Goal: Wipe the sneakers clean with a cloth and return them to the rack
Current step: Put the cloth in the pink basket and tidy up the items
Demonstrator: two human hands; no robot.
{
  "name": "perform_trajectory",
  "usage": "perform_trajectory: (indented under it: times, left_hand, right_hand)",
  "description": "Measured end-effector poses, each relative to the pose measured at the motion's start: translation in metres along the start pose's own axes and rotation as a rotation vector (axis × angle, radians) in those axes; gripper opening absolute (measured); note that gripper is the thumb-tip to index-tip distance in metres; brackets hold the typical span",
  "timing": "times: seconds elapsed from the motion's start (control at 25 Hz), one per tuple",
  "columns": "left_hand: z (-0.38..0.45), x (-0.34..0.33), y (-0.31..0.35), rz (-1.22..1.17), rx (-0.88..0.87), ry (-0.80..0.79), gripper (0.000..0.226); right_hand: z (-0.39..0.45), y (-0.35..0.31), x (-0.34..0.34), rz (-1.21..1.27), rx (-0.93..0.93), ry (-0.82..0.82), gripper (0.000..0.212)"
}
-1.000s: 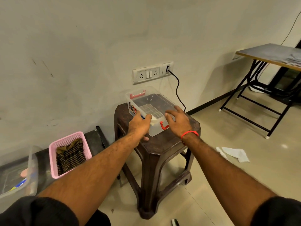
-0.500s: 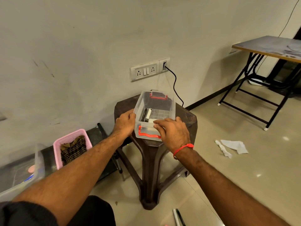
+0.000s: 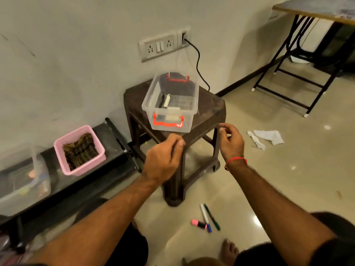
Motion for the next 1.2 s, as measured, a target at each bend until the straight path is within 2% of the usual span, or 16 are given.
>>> perform_trajectory:
  times: [0.08, 0.16, 0.24, 0.32, 0.56, 0.68, 0.84, 0.96, 1.08, 1.2]
  left_hand:
    - [-0.032, -0.059, -0.010, 0.217, 0.035, -0.419, 0.023]
    - [-0.065, -0.106, -0.041, 0.334, 0.199, -0.721, 0.024]
    - [-0.096, -0.138, -0.073, 0.316, 0.384, -0.846, 0.022]
    - [-0.124, -0.161, -0.098, 0.359, 0.482, -0.936, 0.019]
    - [-0.201, -0.239, -0.151, 0.401, 0.603, -1.040, 0.023]
    - [-0.235, -0.281, -0.163, 0.445, 0.543, -1.124, 0.025]
    - [-0.261, -0.326, -0.187, 0.450, 0.465, -1.189, 0.028]
    - [-0.276, -0.353, -0.197, 0.544, 0.322, -1.236, 0.041]
    - [-0.292, -0.373, -0.207, 0.662, 0.214, -1.312, 0.053]
    - [-0.295, -0.374, -0.215, 0.659, 0.214, -1.302, 0.058]
  right_hand:
    - [-0.021, 0.068, 0.003, -0.163, -0.130, -0.134, 0.017]
    - [-0.048, 0.139, 0.010, -0.383, -0.297, -0.373, 0.018]
    - [-0.072, 0.200, 0.022, -0.524, -0.513, -0.524, 0.019]
    - [-0.088, 0.236, 0.024, -0.623, -0.611, -0.604, 0.019]
    - [-0.133, 0.314, -0.010, -0.701, -0.713, -0.745, 0.017]
    - [-0.157, 0.353, -0.024, -0.749, -0.782, -0.807, 0.020]
    - [-0.180, 0.393, -0.044, -0.768, -0.845, -0.809, 0.024]
    - [-0.199, 0.415, -0.054, -0.808, -0.814, -0.775, 0.026]
    - [-0.211, 0.430, -0.059, -0.871, -0.735, -0.818, 0.032]
    - [-0.211, 0.430, -0.064, -0.969, -0.587, -0.882, 0.037]
Point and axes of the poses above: each hand's wrist, its own z-axis towards the middle knuckle, its own x-axis out of the back of the hand, y = z × x, the point moved 5 cm from there along z, towards the middle knuckle, and after that the axes turned 3 degrees about y, right-handed, at the moved point
